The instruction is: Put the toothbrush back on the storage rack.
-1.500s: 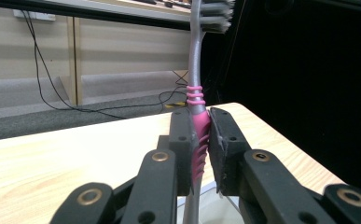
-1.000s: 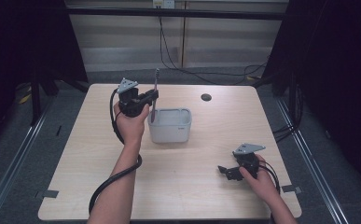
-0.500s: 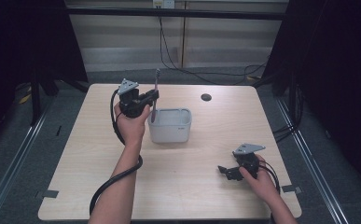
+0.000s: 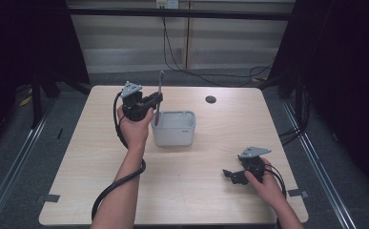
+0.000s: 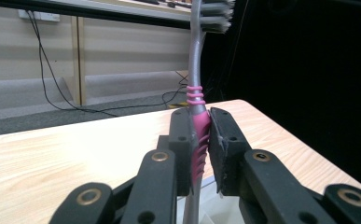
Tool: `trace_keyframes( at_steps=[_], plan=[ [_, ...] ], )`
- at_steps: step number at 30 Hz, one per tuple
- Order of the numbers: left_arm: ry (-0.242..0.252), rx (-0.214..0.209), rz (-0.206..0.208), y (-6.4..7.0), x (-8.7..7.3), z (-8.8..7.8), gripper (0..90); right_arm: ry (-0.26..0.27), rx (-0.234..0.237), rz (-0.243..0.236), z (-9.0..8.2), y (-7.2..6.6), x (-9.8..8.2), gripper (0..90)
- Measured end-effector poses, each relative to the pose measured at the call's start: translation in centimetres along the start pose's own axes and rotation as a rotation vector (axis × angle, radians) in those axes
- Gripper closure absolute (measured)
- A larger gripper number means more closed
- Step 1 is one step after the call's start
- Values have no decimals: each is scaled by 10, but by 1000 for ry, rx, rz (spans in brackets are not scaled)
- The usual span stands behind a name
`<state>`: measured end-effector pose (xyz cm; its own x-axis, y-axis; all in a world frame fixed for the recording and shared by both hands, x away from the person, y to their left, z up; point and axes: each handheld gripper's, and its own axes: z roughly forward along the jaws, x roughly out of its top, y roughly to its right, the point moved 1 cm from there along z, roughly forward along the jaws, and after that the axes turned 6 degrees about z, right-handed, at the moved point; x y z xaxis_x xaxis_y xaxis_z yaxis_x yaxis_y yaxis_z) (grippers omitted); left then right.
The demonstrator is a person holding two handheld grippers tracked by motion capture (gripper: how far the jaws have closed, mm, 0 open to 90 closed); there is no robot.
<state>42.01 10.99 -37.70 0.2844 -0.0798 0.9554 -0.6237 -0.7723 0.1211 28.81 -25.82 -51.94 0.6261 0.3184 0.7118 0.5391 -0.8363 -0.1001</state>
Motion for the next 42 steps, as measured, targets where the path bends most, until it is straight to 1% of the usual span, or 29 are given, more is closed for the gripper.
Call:
trace_keyframes(
  at_steps=[5, 8, 13, 19, 23, 27, 30, 37, 42],
  plan=[
    [3, 8, -13, -3, -6, 0, 798, -1, 0, 1, 0, 0, 0, 106],
    [11, -3, -44, -5, -10, -1, 798, -1, 1, 2, 0, 0, 0, 106],
    [10, 7, -52, -6, -16, -2, 797, 0, 1, 2, 0, 0, 0, 106],
    [5, 10, -52, -7, -20, -3, 797, -1, 1, 1, 0, 0, 0, 106],
    [0, 11, -41, -7, -22, -4, 796, -1, 1, 2, 0, 0, 0, 106],
    [-8, 11, -38, -6, -25, -4, 796, -1, 1, 3, 0, 0, 0, 106],
    [-9, 10, -43, -6, -27, -4, 796, -1, 1, 2, 0, 0, 0, 106],
    [-23, 12, -29, -5, -29, -4, 795, 0, 1, 1, 0, 0, 0, 106],
    [-29, 13, -28, -4, -31, -5, 795, 0, 1, 2, 0, 0, 0, 106]
  ],
)
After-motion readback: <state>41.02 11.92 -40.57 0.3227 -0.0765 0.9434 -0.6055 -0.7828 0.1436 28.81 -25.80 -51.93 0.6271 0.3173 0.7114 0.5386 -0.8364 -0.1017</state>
